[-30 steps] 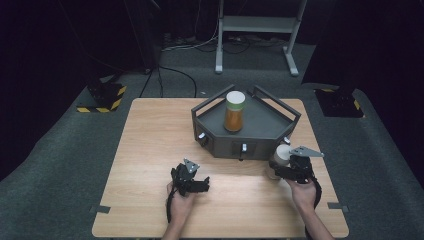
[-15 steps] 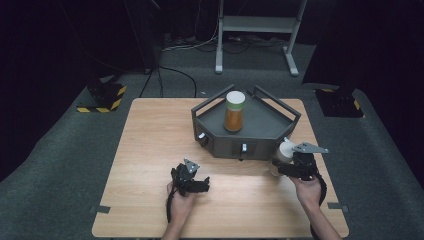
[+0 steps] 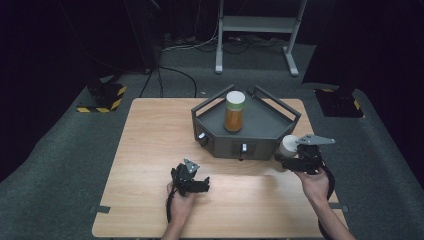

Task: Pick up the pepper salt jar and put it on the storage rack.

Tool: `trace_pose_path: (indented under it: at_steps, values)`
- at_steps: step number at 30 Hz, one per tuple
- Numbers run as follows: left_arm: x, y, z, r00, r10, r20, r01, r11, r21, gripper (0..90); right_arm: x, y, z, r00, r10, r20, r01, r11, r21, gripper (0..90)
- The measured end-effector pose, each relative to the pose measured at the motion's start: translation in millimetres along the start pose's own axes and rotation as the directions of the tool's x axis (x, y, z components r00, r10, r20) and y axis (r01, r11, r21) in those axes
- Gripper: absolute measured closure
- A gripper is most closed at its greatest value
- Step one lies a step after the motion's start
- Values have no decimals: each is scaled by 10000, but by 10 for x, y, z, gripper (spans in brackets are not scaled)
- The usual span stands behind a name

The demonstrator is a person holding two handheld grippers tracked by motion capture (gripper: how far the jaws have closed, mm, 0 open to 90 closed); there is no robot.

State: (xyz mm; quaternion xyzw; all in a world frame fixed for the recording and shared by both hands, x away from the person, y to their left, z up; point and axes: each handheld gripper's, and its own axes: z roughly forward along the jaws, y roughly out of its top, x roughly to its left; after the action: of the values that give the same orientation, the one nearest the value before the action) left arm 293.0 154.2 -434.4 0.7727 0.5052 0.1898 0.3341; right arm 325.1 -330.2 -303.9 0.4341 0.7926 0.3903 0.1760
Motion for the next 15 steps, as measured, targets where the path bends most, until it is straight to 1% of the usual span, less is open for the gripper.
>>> trace_pose_path:
  at_steps: [3,6,9,15]
  values:
    - [0,0,0,10000,0,0,0,10000,0,59,-28,53,-32,9999,83,-134,-83,10000,-4,319]
    - [0,0,0,10000,1,0,-1,10000,1,59,-63,157,-85,9994,107,-321,-106,9999,28,319]
    - [-1,1,0,10000,3,-3,-3,10000,3,59,-72,224,-119,9993,-20,-376,20,10000,-2,320]
    - [-1,4,-1,10000,31,-12,-31,10000,24,59,-50,361,-175,9990,-273,-343,271,9996,-74,320]
